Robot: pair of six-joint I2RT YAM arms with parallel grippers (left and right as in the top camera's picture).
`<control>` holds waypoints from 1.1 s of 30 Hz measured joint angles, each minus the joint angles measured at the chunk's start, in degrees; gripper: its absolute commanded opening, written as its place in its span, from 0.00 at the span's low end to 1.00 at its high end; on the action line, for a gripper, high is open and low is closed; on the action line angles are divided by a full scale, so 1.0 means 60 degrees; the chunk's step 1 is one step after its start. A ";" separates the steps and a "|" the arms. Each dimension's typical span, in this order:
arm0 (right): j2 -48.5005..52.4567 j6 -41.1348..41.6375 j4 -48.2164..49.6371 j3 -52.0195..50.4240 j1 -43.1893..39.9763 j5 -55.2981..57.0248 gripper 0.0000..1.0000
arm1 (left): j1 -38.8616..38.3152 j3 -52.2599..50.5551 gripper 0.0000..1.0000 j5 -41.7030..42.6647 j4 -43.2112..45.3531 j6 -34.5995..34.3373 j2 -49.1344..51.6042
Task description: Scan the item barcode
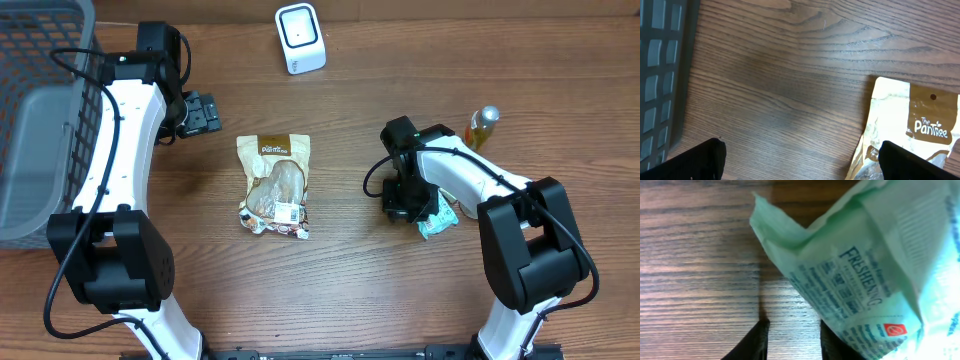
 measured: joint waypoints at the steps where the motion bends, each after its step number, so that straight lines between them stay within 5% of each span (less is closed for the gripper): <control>1: 0.0000 0.0004 0.0040 -0.0007 0.0000 -0.0091 0.38 | 0.0000 0.0000 1.00 0.0000 -0.0004 0.0000 0.0000; 7: -0.0062 -0.0142 0.0933 0.0000 0.0135 -0.1031 0.38 | 0.0000 0.0000 1.00 0.0000 -0.0004 0.0000 0.0000; 16: 0.0109 -0.0466 0.1785 0.2124 0.1024 -0.2495 0.71 | 0.0000 0.0000 1.00 0.0000 -0.0004 0.0000 0.0000; 24: 0.0095 0.0069 0.3825 0.2754 0.2484 -0.1217 0.72 | 0.0000 0.0000 1.00 0.0000 0.0000 -0.0004 0.0000; 28: 0.0095 0.0532 0.4353 0.2437 0.3253 -0.0135 0.65 | 0.0000 0.0000 1.00 -0.0004 0.0000 0.0000 0.0000; 33: 0.0098 0.0794 0.5122 0.1993 0.3963 0.0641 0.32 | 0.0000 0.0000 1.00 0.0000 -0.0004 0.0000 0.0000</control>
